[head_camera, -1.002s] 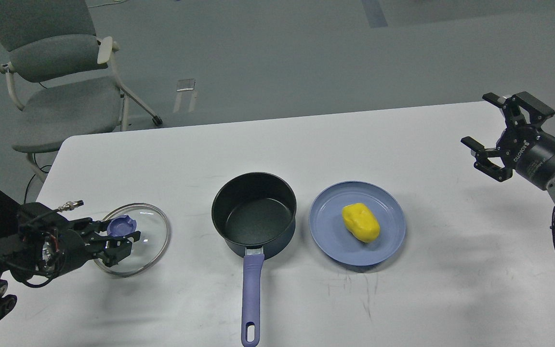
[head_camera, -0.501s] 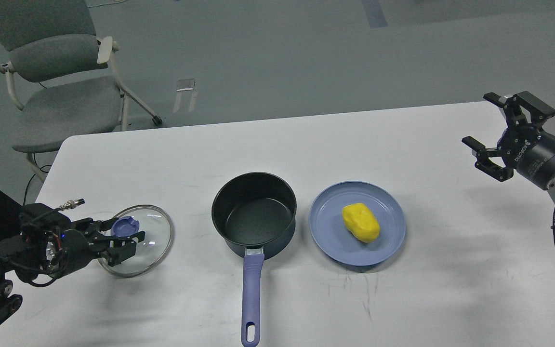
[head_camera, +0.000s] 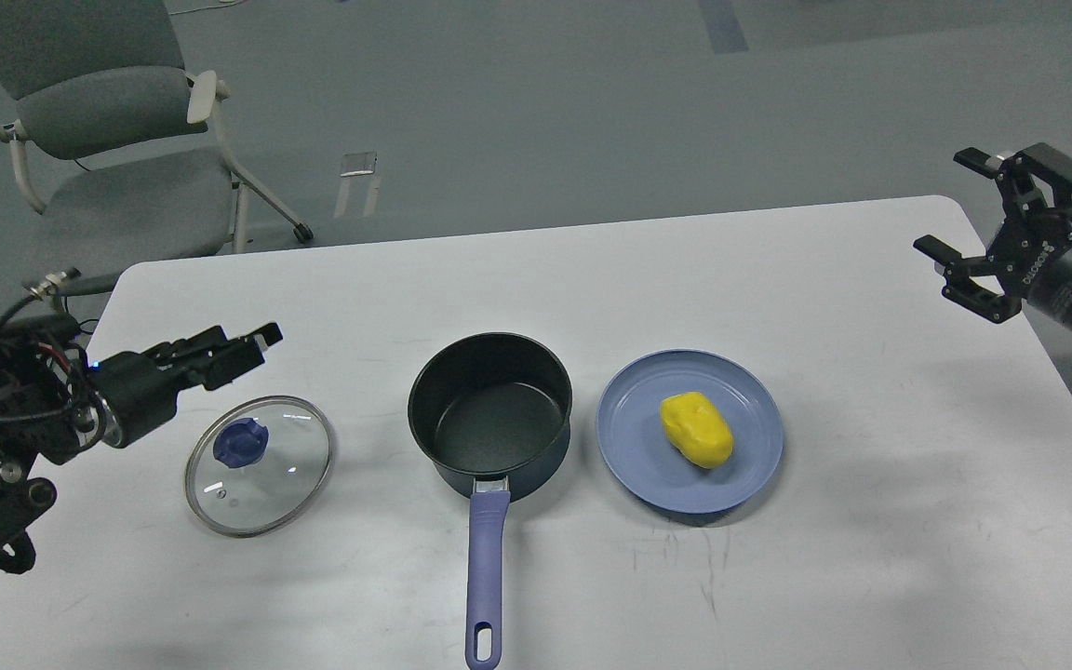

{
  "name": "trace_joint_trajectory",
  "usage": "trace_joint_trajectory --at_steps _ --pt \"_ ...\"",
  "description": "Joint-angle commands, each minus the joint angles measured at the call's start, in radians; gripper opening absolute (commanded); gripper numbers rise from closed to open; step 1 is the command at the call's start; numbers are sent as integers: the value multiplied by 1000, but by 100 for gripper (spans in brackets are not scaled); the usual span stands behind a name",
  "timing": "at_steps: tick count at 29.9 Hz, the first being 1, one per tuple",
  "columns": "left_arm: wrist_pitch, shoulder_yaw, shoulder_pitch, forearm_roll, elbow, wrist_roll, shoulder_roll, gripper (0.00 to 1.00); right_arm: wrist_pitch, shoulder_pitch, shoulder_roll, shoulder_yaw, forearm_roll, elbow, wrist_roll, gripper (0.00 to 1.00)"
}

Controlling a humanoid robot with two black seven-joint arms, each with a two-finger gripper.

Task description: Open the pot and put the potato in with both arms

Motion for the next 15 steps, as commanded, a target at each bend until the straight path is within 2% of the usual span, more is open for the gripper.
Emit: trace_joint_trajectory --at_steps 1,5,8,15 --pt "-115 -10 -61 -340 -68 0 1 97 4 91 -39 -13 -181 40 0 100" --pt "-154 -46 -81 -469 -68 0 -11 97 5 175 -68 -45 -376 74 0 100" --pt "-160 -63 -81 -485 -68 0 -30 97 5 292 -74 -150 -609 116 0 100" --pt "-162 -59 -80 -477 -68 0 -39 97 5 647 -36 -539 -986 156 0 100"
